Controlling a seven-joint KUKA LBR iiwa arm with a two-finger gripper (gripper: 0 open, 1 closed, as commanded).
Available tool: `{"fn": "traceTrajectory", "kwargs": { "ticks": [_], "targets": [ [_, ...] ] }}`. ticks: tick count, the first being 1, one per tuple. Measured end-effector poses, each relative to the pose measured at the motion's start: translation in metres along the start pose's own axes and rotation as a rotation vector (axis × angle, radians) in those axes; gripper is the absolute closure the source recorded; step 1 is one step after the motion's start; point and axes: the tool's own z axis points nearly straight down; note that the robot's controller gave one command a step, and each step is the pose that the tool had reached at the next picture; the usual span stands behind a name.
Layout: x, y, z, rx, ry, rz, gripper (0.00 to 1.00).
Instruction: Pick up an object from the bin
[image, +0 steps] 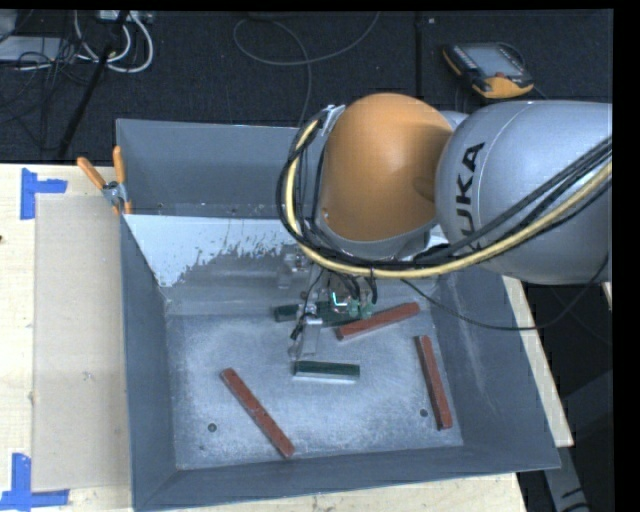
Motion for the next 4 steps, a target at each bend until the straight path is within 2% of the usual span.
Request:
{"fn": "traceTrajectory", "kwargs": {
  "ticks": [1, 2, 3, 4],
  "targets": [
    [-0.002, -0.001, -0.004, -0.001, -0.007, 0.003, 0.0],
    [-0.002, -0.032, 0.03, -0.002, -0.012, -0.081, 0.0],
    [0.012, -0.048, 0.105, 0.0, -0.01, -0.218, 0.0],
    [-0.005, -0.087, 0.131, -0.001, -0.006, -0.461, 0.0]
  ]
}}
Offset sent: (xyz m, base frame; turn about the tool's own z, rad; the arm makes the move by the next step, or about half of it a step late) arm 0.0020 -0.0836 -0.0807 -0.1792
